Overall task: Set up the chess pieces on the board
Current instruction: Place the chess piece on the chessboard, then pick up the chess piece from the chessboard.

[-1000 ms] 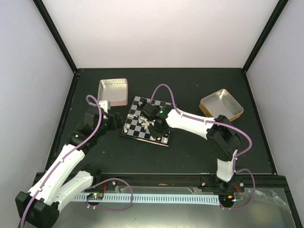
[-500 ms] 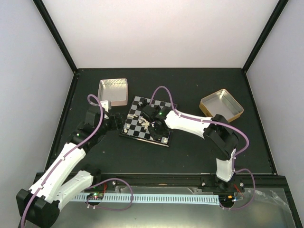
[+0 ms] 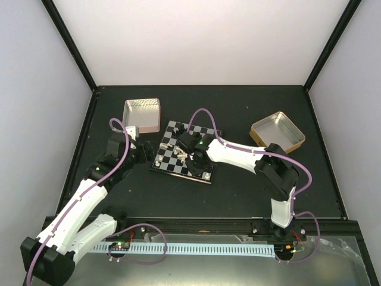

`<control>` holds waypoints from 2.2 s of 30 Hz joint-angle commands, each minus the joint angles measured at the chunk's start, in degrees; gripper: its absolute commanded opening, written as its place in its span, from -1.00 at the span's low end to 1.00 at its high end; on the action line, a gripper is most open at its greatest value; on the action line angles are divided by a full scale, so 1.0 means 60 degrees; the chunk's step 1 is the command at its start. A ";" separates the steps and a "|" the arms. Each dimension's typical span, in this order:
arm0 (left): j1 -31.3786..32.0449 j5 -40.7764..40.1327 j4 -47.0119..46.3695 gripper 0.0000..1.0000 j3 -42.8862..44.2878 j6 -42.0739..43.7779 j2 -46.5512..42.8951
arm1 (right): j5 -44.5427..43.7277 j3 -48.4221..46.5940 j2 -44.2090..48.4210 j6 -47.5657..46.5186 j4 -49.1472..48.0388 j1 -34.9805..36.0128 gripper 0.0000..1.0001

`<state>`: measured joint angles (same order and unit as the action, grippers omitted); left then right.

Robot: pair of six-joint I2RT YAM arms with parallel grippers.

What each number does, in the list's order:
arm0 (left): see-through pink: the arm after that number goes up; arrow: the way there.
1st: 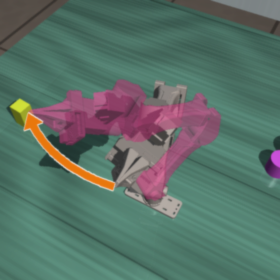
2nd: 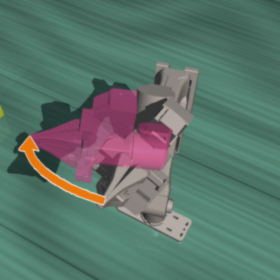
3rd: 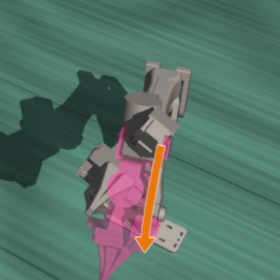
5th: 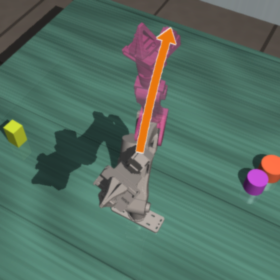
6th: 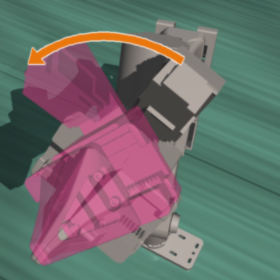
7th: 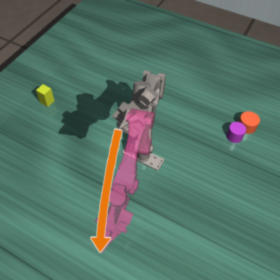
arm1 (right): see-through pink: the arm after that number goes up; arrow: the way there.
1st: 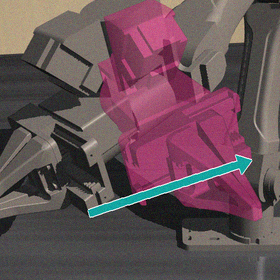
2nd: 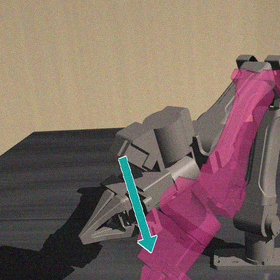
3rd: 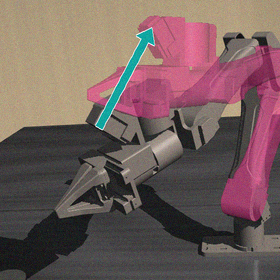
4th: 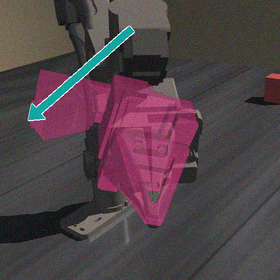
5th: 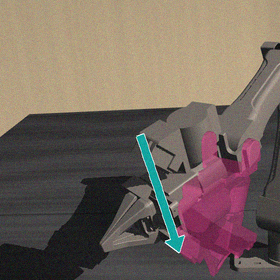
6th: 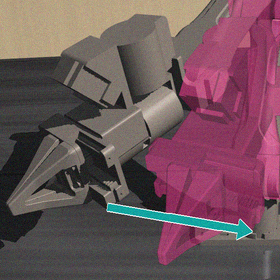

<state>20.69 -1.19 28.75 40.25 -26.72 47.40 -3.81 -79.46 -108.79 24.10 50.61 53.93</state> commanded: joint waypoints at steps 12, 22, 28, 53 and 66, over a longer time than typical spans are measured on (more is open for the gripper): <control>-0.0071 -0.0018 0.0128 0.61 0.0127 0.0042 0.0048 | -0.1289 -0.1179 0.0243 0.0209 -0.0873 -0.0181 -0.45; -0.0083 0.0128 0.0116 0.61 0.0023 -0.0199 -0.0148 | -0.0687 -0.2514 -0.0965 -0.0471 -0.1505 -0.0348 -0.26; -0.0079 -0.0031 0.0212 0.60 -0.0029 -0.0439 -0.0214 | -0.0684 -0.2287 -0.1240 0.0408 -0.1286 -0.0333 -0.25; -0.0079 -0.1139 0.0394 0.61 -0.0135 -0.0668 -0.0898 | -0.0038 -0.2192 -0.2064 0.1140 -0.1129 -0.0039 -0.49; -0.0088 -0.1040 0.0348 0.62 -0.0157 -0.0651 -0.0867 | -0.0055 -0.2215 -0.2242 0.0926 -0.0996 -0.0027 -0.70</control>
<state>20.58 -7.31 30.68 39.22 -30.57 42.37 -3.95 -91.35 -121.19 30.00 44.03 53.39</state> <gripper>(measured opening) 0.808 0.191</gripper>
